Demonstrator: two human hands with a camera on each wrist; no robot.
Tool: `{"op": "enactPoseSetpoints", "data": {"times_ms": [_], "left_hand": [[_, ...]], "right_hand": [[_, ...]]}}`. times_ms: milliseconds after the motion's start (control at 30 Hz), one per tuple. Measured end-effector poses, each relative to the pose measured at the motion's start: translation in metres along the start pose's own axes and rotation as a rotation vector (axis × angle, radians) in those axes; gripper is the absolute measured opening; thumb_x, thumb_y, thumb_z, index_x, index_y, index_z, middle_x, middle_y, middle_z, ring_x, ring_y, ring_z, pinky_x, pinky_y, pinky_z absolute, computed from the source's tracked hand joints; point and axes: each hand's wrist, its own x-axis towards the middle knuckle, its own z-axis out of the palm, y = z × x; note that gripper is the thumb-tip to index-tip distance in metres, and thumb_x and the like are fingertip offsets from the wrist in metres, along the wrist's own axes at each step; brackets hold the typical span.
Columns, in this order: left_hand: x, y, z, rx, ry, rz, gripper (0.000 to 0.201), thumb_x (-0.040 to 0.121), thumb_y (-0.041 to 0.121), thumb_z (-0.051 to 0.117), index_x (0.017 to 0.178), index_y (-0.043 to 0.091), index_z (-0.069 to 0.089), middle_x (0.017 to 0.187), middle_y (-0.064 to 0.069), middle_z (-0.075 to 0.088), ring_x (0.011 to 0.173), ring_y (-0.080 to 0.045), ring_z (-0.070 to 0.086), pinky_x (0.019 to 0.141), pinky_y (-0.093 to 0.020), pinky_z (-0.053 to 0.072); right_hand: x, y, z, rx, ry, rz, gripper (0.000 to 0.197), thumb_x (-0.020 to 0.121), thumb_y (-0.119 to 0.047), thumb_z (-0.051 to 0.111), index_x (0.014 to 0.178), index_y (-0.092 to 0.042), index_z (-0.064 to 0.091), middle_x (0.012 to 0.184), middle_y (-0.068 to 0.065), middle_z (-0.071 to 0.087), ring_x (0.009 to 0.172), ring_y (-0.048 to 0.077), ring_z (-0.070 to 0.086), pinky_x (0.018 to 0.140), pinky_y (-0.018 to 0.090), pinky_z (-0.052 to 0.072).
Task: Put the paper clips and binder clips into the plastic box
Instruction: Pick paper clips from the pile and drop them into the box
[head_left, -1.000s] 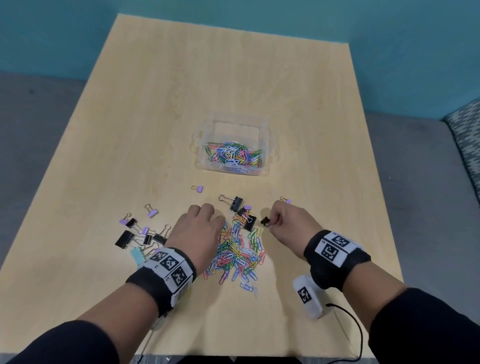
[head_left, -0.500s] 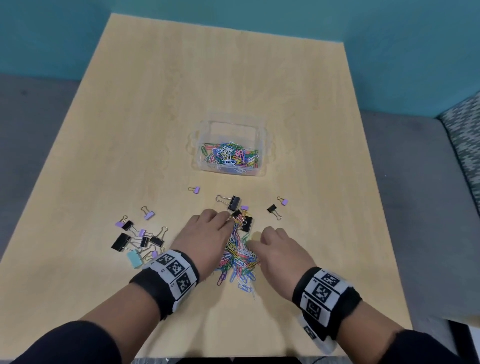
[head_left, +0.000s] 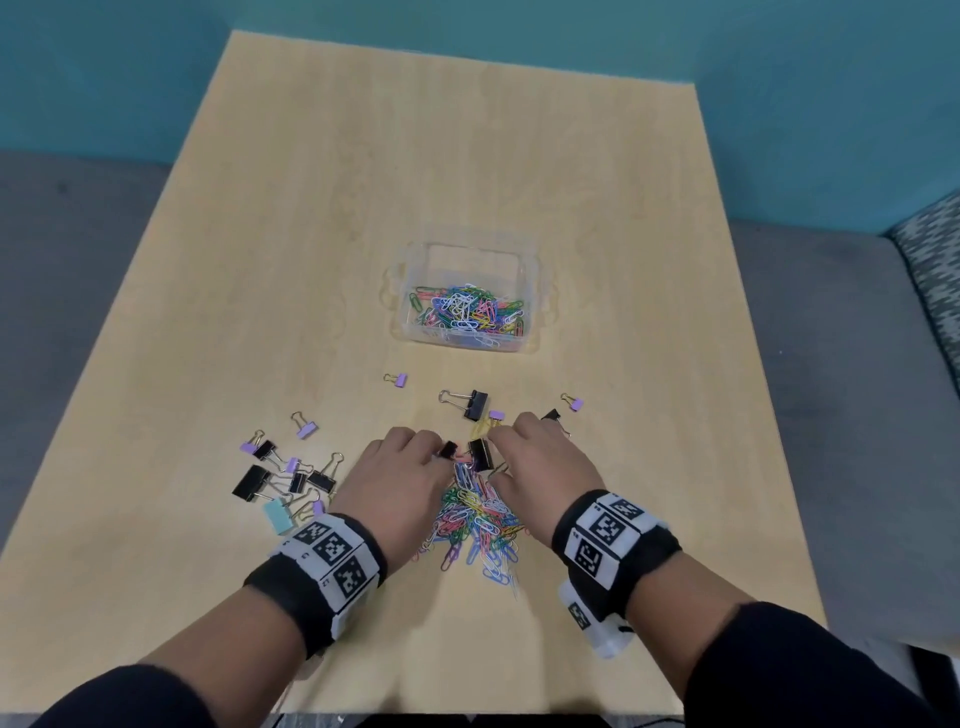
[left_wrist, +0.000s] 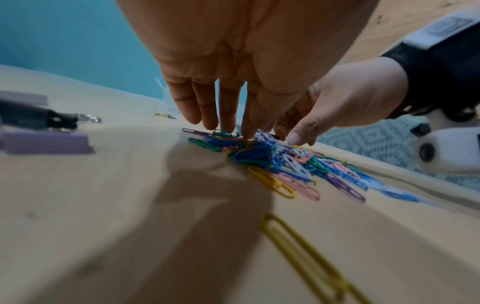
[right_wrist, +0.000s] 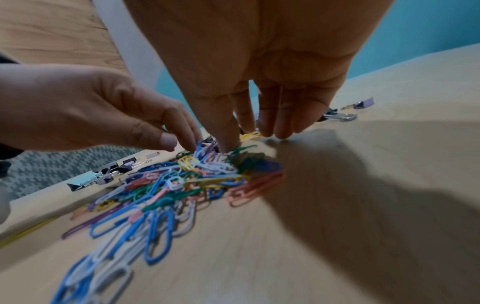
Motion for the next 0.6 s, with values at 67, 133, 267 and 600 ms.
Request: {"op": "enactPoseSetpoints", "data": {"times_ms": [67, 133, 267, 600], "left_hand": [[0.005, -0.003, -0.002, -0.037, 0.016, -0.064, 0.021, 0.068, 0.01, 0.069, 0.085, 0.018, 0.061, 0.083, -0.002, 0.059, 0.072, -0.026, 0.049, 0.056, -0.035, 0.043], [0.015, -0.007, -0.004, -0.049, 0.016, -0.107, 0.026, 0.07, 0.01, 0.067, 0.093, 0.018, 0.06, 0.083, -0.003, 0.057, 0.072, -0.027, 0.049, 0.057, -0.036, 0.043], [0.028, -0.011, -0.006, -0.028, -0.07, -0.069, 0.022, 0.073, 0.01, 0.059, 0.092, 0.02, 0.061, 0.087, -0.002, 0.055, 0.079, -0.027, 0.046, 0.06, -0.034, 0.035], [0.026, -0.014, -0.01, -0.263, -0.085, -0.144, 0.008, 0.081, 0.018, 0.06, 0.081, 0.019, 0.052, 0.084, 0.0, 0.054, 0.084, -0.023, 0.047, 0.071, -0.037, 0.042]], "right_hand": [[0.003, -0.001, 0.0, -0.011, -0.007, -0.007, 0.029, 0.087, -0.027, 0.055, 0.115, -0.018, 0.051, 0.107, 0.004, 0.049, 0.1, 0.027, 0.044, 0.077, 0.035, 0.04], [0.005, -0.001, -0.001, -0.012, -0.031, -0.024, 0.032, 0.087, -0.028, 0.057, 0.117, -0.021, 0.05, 0.107, 0.004, 0.048, 0.1, 0.027, 0.045, 0.078, 0.037, 0.042], [0.01, -0.004, -0.004, -0.015, -0.076, -0.071, 0.038, 0.087, -0.03, 0.059, 0.122, -0.026, 0.047, 0.11, 0.004, 0.049, 0.101, 0.027, 0.045, 0.079, 0.038, 0.044], [0.016, -0.009, -0.013, -0.091, -0.059, -0.145, 0.023, 0.082, -0.02, 0.057, 0.103, -0.016, 0.048, 0.104, 0.006, 0.049, 0.095, 0.027, 0.046, 0.065, 0.032, 0.028]]}}
